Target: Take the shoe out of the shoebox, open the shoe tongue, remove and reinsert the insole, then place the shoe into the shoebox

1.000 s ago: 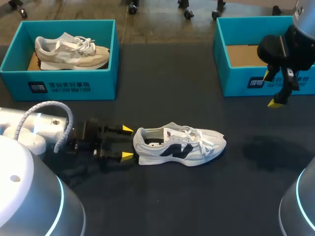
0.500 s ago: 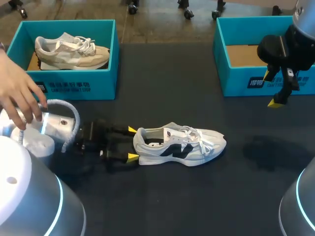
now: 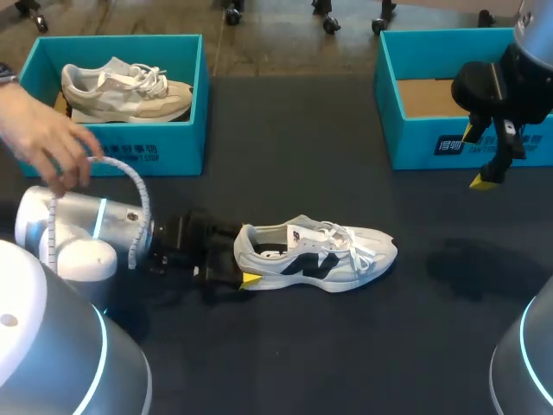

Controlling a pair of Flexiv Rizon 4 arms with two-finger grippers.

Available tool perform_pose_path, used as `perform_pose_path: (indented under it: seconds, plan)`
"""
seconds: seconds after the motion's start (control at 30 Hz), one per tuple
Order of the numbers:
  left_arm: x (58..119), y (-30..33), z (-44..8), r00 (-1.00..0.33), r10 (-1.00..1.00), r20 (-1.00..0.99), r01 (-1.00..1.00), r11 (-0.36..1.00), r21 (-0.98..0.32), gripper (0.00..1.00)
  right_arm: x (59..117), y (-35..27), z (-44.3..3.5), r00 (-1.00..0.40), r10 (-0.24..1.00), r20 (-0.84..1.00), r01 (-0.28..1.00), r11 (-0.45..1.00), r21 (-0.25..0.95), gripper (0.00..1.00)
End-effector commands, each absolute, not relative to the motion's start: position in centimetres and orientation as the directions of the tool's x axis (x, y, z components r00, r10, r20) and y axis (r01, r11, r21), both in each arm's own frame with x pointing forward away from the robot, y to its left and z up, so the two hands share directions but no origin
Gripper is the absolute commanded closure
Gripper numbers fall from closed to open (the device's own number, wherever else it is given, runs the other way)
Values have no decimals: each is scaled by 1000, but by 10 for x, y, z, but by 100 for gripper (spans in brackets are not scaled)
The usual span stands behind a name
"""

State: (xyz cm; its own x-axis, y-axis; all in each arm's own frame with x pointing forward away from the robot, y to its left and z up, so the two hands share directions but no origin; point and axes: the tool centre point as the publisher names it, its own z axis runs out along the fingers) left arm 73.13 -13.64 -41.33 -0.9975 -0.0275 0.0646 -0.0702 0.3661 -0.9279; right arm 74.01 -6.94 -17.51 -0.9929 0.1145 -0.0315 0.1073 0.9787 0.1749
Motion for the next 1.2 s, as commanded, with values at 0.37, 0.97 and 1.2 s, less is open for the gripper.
perform_pose_path:
  seconds: [0.37, 0.97, 1.2]
  plan:
    - [735, -154, -423, -997, -26, 77, -81, 369, -926, 0, 741, -68, -175, -993, 115, -30, 109, 979, 172, 0]
    - [735, -155, -427, -996, -23, 86, -88, 374, -923, 100, 741, -68, -175, -993, 115, -30, 109, 979, 172, 0]
    - [735, -155, -427, -996, -23, 86, -88, 374, -923, 100, 741, -68, -175, -993, 115, -30, 109, 979, 172, 0]
